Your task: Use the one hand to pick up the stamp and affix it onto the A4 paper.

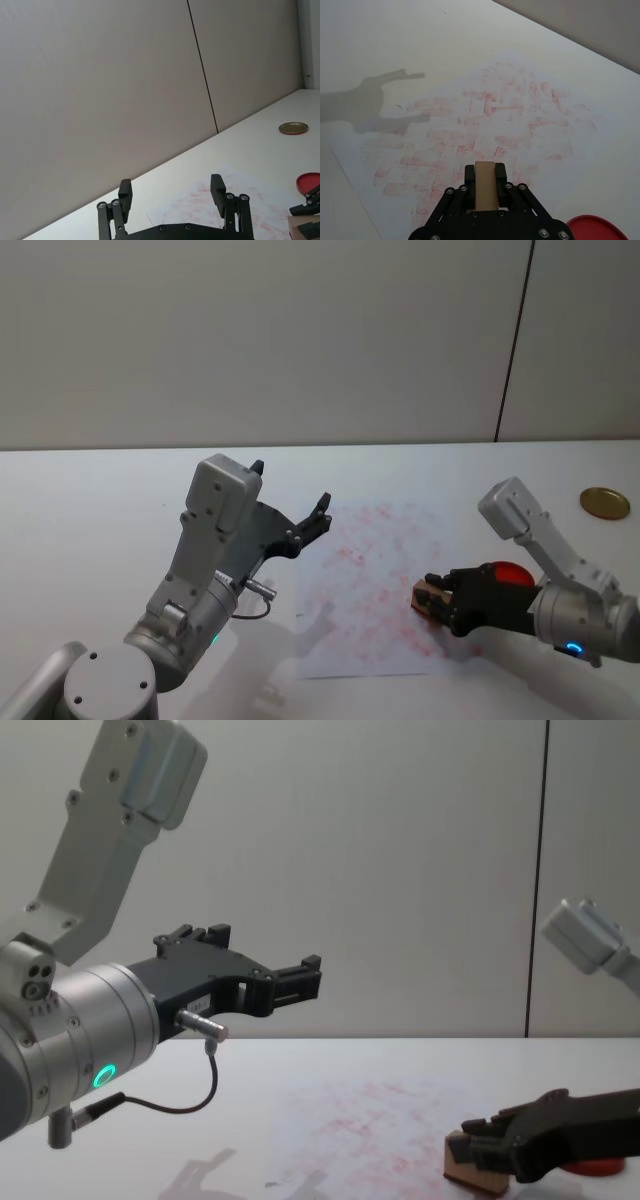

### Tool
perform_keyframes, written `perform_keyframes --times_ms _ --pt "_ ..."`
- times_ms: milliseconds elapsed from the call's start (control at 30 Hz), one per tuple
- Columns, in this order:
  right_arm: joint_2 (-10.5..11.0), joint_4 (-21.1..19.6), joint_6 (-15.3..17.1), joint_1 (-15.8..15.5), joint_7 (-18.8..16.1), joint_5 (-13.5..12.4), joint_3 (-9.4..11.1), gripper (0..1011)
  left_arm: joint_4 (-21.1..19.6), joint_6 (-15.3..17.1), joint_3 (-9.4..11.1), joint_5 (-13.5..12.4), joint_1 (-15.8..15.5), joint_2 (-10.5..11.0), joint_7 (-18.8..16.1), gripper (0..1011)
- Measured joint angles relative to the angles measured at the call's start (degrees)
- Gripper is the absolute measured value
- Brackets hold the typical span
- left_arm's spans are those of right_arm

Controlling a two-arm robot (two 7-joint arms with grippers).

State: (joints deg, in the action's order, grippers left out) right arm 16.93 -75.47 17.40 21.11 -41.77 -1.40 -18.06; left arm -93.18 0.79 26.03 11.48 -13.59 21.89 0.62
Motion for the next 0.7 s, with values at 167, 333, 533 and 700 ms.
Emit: perform_keyframes --times_ms 167,333,533,700 --pt "0.0 0.4 0.0 0.4 -0.6 0.6 -0.1 224 0.0 0.0 0.0 0.0 0.0 0.0 0.0 993" --pt "0.1 0.5 0.1 0.5 -0.9 0.7 -0.3 224 0.0 0.0 0.0 0.0 0.0 0.0 0.0 993" --pt "0.4 0.4 0.3 0.6 -0.8 -0.1 -0.2 224 0.0 0.0 0.0 0.0 0.0 0.0 0.0 993" --pt "0.8 -0.4 0.5 0.9 0.3 -1.6 0.6 224 0.0 0.0 0.0 0.0 0.0 0.0 0.0 993"
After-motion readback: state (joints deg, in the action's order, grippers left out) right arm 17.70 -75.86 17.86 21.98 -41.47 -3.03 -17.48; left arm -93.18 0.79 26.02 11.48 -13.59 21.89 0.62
